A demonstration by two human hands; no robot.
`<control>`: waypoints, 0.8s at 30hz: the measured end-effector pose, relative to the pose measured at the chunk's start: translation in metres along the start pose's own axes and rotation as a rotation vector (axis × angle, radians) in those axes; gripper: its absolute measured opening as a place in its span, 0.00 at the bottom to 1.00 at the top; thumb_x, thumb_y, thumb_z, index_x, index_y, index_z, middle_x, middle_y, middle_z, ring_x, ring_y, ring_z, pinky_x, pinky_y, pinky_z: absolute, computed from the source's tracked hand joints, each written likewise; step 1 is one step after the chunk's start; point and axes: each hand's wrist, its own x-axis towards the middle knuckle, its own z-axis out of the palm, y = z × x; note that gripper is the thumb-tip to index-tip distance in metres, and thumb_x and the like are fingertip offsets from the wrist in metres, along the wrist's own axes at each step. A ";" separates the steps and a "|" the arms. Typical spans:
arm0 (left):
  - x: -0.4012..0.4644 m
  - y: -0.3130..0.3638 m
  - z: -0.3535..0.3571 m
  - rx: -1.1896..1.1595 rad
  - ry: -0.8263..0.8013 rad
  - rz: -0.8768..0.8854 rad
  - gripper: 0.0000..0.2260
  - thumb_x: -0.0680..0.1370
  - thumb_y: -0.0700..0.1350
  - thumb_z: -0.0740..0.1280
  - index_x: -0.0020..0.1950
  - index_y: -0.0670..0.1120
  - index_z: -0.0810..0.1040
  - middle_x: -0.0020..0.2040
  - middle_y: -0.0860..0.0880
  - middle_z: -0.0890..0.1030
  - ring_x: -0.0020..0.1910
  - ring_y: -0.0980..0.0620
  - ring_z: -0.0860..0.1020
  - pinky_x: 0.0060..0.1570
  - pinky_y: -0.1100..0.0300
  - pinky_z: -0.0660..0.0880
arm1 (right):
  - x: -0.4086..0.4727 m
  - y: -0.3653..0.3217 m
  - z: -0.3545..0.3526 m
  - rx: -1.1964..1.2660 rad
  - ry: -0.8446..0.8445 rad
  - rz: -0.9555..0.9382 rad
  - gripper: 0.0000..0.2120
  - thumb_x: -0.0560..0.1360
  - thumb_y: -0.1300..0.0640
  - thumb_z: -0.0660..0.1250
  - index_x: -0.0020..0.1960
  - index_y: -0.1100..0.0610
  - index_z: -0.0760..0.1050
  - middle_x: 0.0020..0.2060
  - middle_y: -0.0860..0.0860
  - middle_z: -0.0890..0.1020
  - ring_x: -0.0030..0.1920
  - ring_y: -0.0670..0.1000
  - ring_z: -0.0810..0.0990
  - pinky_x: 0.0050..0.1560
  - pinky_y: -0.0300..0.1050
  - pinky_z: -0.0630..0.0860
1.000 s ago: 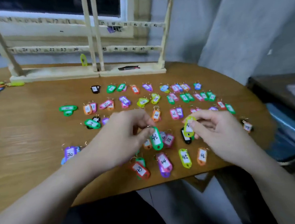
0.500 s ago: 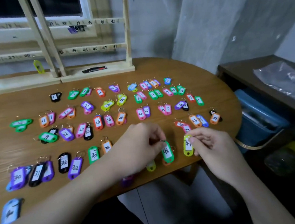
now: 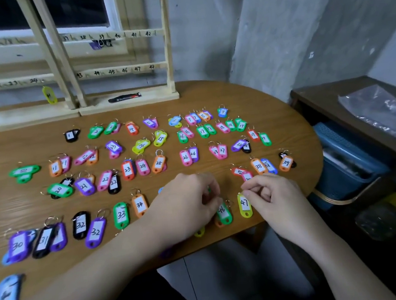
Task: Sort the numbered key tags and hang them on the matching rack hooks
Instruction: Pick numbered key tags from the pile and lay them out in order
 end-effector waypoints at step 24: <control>-0.122 -0.120 -0.131 -0.115 0.431 -0.249 0.01 0.78 0.46 0.71 0.47 0.51 0.80 0.34 0.53 0.79 0.34 0.58 0.75 0.34 0.67 0.68 | 0.036 -0.159 0.089 0.079 -0.275 -0.281 0.07 0.81 0.56 0.68 0.45 0.53 0.81 0.24 0.32 0.74 0.27 0.39 0.74 0.30 0.32 0.66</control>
